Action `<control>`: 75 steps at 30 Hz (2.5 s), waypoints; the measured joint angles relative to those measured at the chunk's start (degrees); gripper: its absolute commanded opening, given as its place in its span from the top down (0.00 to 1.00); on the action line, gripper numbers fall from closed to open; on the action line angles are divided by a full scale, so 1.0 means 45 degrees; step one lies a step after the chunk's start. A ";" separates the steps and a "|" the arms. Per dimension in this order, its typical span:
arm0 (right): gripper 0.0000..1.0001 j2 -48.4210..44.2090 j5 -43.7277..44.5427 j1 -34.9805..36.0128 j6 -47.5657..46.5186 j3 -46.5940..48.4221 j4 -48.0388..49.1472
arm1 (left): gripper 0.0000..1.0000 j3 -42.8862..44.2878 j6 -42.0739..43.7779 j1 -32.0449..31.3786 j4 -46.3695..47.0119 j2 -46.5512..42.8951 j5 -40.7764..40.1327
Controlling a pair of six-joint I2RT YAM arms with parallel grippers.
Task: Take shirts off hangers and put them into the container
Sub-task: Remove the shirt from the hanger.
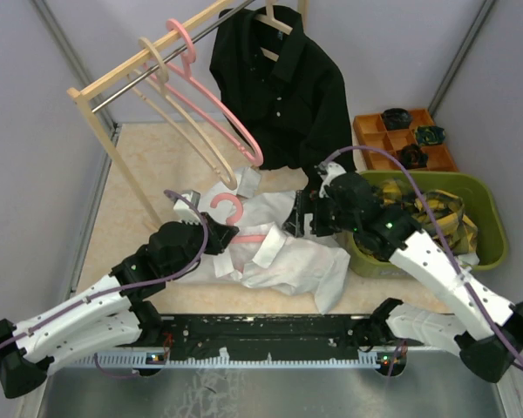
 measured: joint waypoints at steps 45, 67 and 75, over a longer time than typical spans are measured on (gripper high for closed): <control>0.98 -0.5139 0.0126 0.0418 0.0797 -0.2701 0.0801 | 1.00 0.0185 -0.1443 -0.0432 -0.0816 -0.1321 -0.0364; 0.34 -0.5406 0.1107 0.0165 0.1982 -0.3259 -0.1001 | 1.00 0.0189 -0.1151 0.0034 -0.1253 -0.1447 -0.2443; 0.11 -0.2900 0.1239 0.0165 0.1545 -0.0947 -0.1268 | 1.00 0.0520 -0.0661 0.0034 -0.1234 -0.0335 -0.1875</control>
